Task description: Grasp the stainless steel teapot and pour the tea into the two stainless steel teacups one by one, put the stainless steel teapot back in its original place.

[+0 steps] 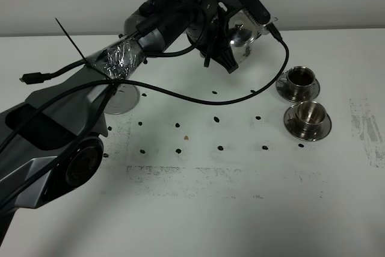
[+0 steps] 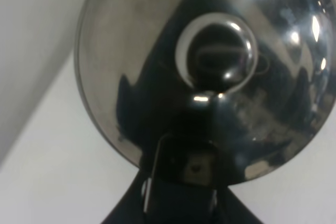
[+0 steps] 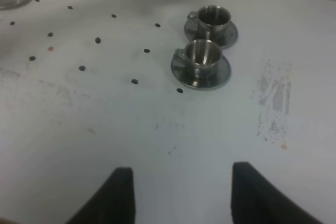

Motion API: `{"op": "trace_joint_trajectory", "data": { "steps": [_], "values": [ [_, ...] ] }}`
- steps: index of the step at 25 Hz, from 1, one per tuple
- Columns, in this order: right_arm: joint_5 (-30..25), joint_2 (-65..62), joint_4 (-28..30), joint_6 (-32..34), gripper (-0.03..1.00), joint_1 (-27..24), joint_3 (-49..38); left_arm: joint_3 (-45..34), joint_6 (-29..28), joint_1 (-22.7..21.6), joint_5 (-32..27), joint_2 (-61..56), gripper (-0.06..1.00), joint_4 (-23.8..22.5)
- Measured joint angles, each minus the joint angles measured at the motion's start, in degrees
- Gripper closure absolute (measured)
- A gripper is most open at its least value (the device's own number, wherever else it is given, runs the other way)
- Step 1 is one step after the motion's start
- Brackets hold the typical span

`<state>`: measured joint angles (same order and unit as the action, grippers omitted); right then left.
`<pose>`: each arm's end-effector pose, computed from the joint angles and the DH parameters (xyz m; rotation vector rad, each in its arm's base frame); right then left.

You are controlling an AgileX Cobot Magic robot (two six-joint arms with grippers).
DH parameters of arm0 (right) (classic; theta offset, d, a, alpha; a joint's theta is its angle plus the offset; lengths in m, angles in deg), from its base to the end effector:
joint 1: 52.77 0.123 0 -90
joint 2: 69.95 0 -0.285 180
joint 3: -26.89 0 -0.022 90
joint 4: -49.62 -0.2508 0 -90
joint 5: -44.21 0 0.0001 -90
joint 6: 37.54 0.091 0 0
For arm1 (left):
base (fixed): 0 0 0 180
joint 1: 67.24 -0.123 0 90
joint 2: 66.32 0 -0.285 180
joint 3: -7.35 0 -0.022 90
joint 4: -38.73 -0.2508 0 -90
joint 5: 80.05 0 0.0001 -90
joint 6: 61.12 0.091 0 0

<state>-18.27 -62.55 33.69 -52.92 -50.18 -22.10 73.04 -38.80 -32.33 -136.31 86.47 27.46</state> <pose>-0.0090 0.0218 0.2754 -0.3373 2.0202 0.1955 0.4652 -0.3066 0.2164 1.2486 2.1455 0.1570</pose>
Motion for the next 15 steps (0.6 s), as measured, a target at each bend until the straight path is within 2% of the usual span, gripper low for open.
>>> {"op": "trace_joint_trajectory", "data": {
  "steps": [7,15],
  "values": [
    [0.0,0.0,0.0,0.0,0.56,0.0,0.0,0.0,-0.47,-0.57,-0.87,2.67,0.78,2.7],
    [0.0,0.0,0.0,0.0,0.56,0.0,0.0,0.0,-0.36,-1.05,-0.81,4.43,0.78,3.65]
  ]
}}
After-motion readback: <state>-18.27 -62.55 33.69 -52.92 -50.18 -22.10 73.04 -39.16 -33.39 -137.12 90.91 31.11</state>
